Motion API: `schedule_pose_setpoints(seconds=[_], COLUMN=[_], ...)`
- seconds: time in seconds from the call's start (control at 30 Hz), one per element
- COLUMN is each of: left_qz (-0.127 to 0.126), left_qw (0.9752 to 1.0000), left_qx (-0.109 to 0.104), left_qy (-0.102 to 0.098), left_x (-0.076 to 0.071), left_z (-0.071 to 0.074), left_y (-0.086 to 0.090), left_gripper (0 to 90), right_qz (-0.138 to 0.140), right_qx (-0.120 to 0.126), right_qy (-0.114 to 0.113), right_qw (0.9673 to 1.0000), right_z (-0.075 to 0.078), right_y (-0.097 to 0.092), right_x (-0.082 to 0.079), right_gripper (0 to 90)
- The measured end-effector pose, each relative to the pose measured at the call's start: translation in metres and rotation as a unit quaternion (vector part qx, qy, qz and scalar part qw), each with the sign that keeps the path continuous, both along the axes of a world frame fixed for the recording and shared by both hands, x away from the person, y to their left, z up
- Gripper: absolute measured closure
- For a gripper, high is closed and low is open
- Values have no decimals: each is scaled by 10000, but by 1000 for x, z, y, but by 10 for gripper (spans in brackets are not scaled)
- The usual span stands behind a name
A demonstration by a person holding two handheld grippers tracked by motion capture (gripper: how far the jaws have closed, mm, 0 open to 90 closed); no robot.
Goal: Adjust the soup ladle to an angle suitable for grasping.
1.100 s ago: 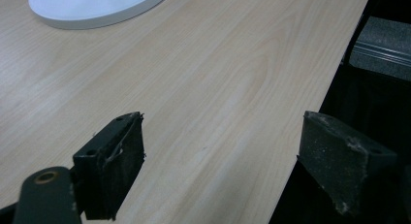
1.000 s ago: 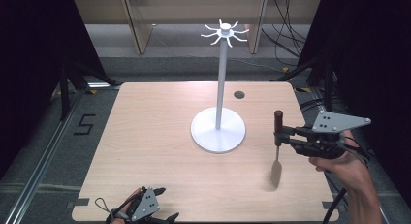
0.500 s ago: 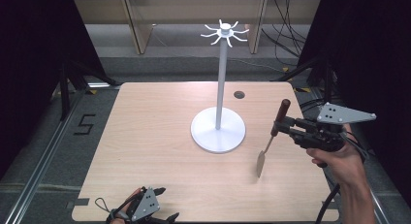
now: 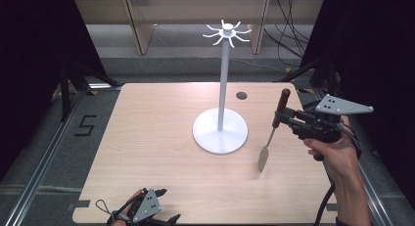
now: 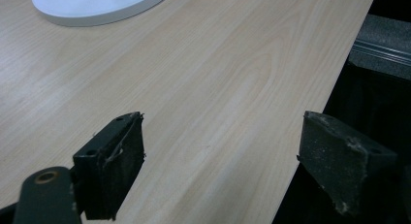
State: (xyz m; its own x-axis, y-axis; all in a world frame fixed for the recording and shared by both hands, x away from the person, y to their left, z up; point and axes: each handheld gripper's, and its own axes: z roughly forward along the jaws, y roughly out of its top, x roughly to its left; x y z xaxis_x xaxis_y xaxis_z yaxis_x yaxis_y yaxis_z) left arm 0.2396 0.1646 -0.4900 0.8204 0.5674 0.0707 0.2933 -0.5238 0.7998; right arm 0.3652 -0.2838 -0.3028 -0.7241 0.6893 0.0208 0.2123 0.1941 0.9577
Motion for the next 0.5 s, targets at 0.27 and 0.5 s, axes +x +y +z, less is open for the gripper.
schedule_pose_setpoints(seconds=[0.27, 0.5], left_qz=[-2, -10], left_qw=[10000, 10000], left_qx=[-65, -12], left_qy=[69, 24], left_x=[-1, 0], left_z=[-1, 0], left_y=[-1, 0], left_gripper=[159, 158], right_qz=[16, -1], right_qx=[154, 247], right_qy=[-107, -147], right_qw=[9998, 9996], right_z=[23, 37], right_y=[10, 20], right_x=[13, 26], right_gripper=[739, 739])
